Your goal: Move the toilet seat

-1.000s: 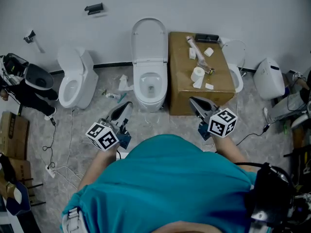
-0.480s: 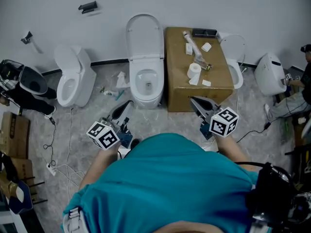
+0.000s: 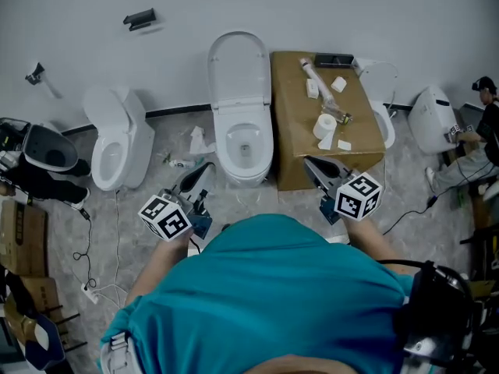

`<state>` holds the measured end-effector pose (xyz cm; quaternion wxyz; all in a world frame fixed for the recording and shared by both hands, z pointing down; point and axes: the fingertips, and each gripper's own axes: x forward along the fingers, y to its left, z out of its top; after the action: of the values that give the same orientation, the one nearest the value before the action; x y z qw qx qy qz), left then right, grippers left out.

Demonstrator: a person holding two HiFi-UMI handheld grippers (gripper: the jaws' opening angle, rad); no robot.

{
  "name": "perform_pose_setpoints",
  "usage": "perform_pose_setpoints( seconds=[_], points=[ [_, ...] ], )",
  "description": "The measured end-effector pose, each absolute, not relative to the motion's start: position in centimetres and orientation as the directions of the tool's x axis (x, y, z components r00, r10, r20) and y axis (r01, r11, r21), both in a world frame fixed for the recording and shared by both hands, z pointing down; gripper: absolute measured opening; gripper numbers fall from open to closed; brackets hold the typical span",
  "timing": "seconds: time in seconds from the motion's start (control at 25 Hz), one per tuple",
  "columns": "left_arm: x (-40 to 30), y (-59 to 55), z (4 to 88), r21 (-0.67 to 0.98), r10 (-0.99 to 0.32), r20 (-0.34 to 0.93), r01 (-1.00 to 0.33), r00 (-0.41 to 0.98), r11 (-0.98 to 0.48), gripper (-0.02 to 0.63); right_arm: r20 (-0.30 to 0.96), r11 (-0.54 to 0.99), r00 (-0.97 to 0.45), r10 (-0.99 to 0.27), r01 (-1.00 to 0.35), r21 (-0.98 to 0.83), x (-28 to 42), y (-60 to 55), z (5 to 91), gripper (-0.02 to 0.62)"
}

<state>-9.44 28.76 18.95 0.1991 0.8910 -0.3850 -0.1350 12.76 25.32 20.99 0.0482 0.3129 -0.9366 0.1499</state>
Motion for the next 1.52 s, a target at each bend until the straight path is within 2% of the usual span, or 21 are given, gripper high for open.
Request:
perform_pose_setpoints(
  seconds=[0.4,0.8,1.08,1.52],
  points=[
    [-18.0,20.9,18.1,0.444,-0.663,-0.078,-0.569,0.745,-0.692,0.003,0.167,0.715,-0.753,-0.636,-0.657,-0.238,3.3,17.9,19.4,-0.002],
    [-22.5,16.3,20.0,0.47,-0.633,-0.046,-0.543,0.773,-0.696,0.003,0.188,0.694,-0.732,-0.655,-0.681,-0.232,-1.3,13.1,19.7,-0.002],
    [-20.1,11.7,20.9,0.473,-0.647,-0.012,-0.566,0.762,-0.675,0.003,0.178,0.706,-0.754,-0.632,-0.655,-0.27,0.7,7.8,21.0,-0.002],
    [-10.3,2.0,21.7,0.489,-0.748,0.032,-0.663,0.663,-0.567,0.003,0.163,0.826,-0.869,-0.467,-0.494,-0.27,7.9,-4.0,21.8,-0.002]
  ],
)
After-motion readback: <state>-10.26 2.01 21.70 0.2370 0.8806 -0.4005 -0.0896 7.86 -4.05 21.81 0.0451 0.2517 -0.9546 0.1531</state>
